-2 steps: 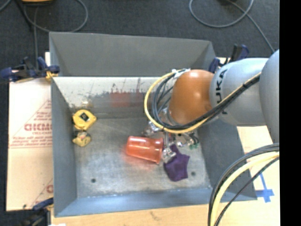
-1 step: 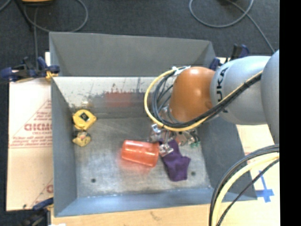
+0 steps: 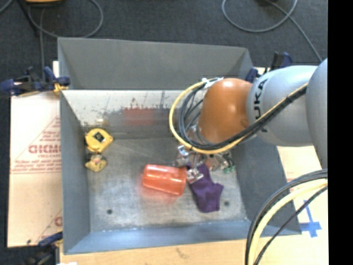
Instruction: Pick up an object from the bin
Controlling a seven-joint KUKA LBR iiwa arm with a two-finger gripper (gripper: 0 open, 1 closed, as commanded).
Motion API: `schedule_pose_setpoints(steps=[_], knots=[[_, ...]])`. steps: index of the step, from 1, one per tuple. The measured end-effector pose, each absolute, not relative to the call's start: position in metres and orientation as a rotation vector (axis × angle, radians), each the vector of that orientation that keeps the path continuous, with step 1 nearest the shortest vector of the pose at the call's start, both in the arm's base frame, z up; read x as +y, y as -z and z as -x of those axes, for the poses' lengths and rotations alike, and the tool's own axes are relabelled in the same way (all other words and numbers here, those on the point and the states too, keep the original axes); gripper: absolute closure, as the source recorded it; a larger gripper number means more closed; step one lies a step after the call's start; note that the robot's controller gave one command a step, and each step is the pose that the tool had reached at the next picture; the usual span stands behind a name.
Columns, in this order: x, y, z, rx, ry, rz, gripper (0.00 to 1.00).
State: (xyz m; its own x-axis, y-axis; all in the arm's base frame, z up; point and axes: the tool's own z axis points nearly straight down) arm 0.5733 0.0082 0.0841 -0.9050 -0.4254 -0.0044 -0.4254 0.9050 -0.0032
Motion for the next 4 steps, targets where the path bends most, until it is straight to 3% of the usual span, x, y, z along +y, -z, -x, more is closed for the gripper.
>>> schedule_pose_setpoints(steps=[1,4], knots=[[0.008,-0.087,-0.572,3.063,0.003,0.683,1.0],[0.008,-0.124,-0.572,3.07,0.0,0.68,1.0]])
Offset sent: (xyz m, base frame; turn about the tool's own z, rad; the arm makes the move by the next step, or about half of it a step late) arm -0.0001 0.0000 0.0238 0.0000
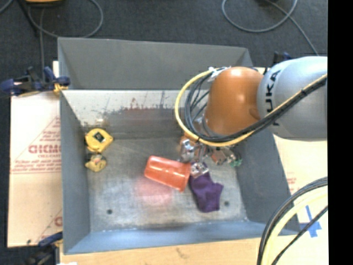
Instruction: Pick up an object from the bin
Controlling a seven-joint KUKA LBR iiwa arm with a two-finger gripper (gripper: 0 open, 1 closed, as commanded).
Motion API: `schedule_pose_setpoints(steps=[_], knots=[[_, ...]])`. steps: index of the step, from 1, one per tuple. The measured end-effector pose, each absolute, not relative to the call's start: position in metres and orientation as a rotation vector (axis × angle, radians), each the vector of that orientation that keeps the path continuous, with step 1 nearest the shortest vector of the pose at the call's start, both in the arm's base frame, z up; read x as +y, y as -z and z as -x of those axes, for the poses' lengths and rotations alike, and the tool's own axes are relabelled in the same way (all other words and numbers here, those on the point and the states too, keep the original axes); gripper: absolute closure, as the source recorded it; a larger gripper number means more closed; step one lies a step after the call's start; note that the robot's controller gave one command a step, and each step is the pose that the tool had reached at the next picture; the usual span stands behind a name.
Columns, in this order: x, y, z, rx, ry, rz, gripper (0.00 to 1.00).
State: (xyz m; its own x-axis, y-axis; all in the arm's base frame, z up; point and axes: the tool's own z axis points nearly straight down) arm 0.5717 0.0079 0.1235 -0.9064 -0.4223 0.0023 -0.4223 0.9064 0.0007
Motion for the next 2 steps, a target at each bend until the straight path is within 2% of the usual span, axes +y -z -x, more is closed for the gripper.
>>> schedule_pose_setpoints(steps=[2], knots=[[0.008,-0.163,-0.573,-3.071,-0.001,-0.678,1.0]])
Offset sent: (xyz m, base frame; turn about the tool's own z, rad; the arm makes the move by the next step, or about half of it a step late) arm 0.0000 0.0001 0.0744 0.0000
